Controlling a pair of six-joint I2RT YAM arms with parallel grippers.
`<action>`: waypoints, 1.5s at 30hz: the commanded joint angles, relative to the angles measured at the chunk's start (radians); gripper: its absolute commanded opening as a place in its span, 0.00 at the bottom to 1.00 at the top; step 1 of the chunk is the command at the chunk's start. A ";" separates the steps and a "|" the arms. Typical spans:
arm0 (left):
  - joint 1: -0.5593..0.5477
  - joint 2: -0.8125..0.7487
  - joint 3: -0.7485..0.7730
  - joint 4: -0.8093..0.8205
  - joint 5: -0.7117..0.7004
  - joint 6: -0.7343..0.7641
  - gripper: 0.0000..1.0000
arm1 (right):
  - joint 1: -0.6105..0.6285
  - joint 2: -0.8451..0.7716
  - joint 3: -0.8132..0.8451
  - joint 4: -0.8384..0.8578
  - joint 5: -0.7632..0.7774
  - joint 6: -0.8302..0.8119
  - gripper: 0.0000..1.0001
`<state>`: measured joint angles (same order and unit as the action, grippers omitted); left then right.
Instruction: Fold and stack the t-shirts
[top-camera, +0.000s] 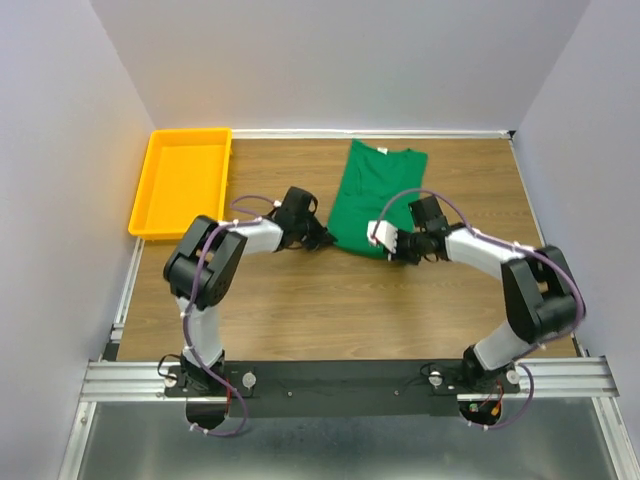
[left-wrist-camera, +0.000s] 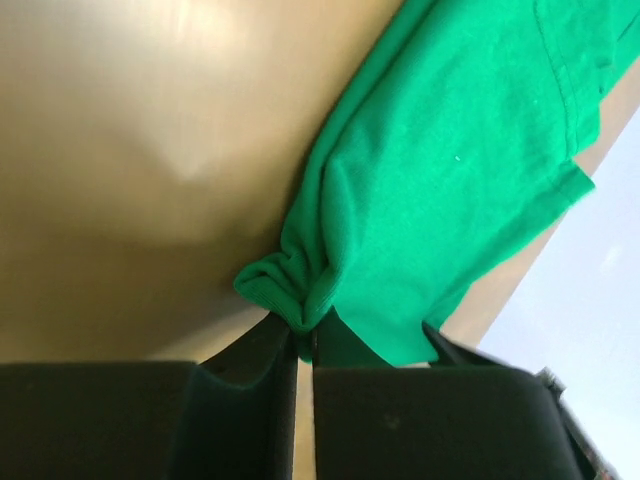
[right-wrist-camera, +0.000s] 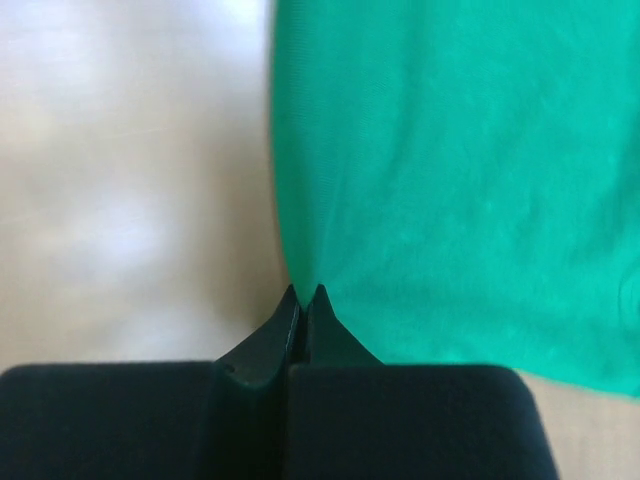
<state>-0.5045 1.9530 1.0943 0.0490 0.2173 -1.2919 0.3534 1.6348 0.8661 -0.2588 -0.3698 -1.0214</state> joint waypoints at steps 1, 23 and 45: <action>-0.043 -0.197 -0.199 0.000 0.062 0.049 0.00 | 0.047 -0.180 -0.139 -0.311 -0.136 -0.043 0.00; -0.066 -0.318 -0.052 0.032 0.062 -0.011 0.00 | -0.043 -0.405 0.098 -0.407 -0.072 0.086 0.01; -0.003 0.418 0.746 0.385 0.220 -0.078 0.00 | -0.303 0.131 0.513 -0.120 0.020 0.296 0.01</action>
<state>-0.5098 2.3344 1.7763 0.2878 0.4103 -1.3281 0.0689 1.7458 1.3422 -0.4973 -0.3985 -0.8085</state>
